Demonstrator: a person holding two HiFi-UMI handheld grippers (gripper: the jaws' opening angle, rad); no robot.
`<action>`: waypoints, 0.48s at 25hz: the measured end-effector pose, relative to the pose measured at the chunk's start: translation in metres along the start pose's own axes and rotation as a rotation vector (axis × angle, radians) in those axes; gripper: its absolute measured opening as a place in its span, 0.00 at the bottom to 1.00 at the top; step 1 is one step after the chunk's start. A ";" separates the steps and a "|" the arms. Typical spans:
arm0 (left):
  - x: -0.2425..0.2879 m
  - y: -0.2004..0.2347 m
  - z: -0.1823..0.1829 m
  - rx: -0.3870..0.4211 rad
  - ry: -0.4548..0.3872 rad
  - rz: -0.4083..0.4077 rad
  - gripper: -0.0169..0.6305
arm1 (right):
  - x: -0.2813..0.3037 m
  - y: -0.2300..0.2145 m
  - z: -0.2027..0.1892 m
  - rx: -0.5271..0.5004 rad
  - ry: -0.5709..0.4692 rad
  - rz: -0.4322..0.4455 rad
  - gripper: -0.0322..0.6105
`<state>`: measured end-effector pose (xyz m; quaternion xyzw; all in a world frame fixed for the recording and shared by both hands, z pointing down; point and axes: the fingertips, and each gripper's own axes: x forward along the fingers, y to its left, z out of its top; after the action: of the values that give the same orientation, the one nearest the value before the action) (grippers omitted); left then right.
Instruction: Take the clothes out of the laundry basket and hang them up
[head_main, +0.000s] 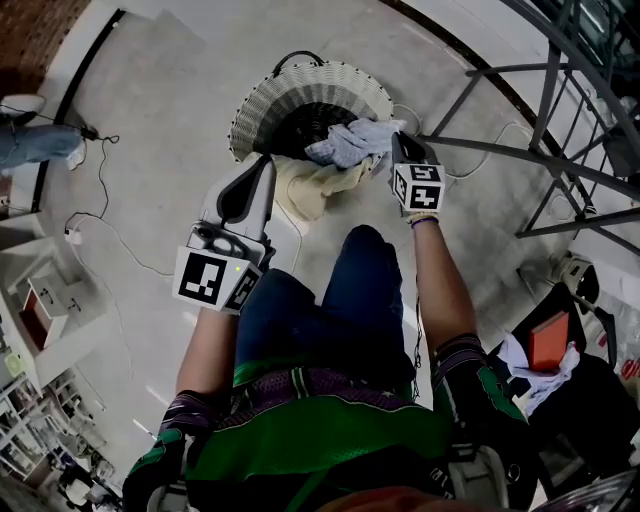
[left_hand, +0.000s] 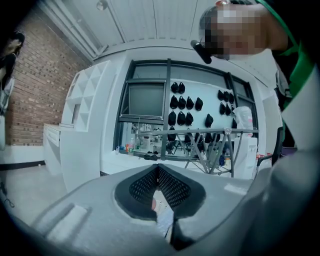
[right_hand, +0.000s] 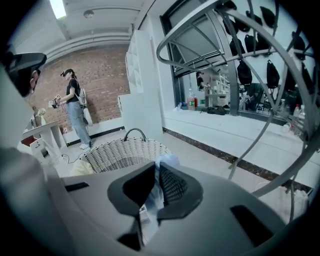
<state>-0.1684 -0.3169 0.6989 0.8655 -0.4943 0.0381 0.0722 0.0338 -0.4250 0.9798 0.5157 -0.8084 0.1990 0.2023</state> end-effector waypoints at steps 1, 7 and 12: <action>-0.003 -0.001 0.012 -0.016 -0.012 0.002 0.05 | -0.008 0.003 0.011 -0.006 -0.002 0.001 0.10; -0.024 -0.008 0.082 -0.029 -0.043 0.015 0.05 | -0.062 0.019 0.081 -0.058 -0.016 0.012 0.09; -0.053 -0.008 0.135 -0.035 -0.033 0.029 0.05 | -0.107 0.030 0.136 -0.076 -0.018 0.008 0.09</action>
<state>-0.1895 -0.2894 0.5575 0.8572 -0.5086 0.0163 0.0786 0.0315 -0.4049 0.8053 0.5061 -0.8192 0.1643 0.2138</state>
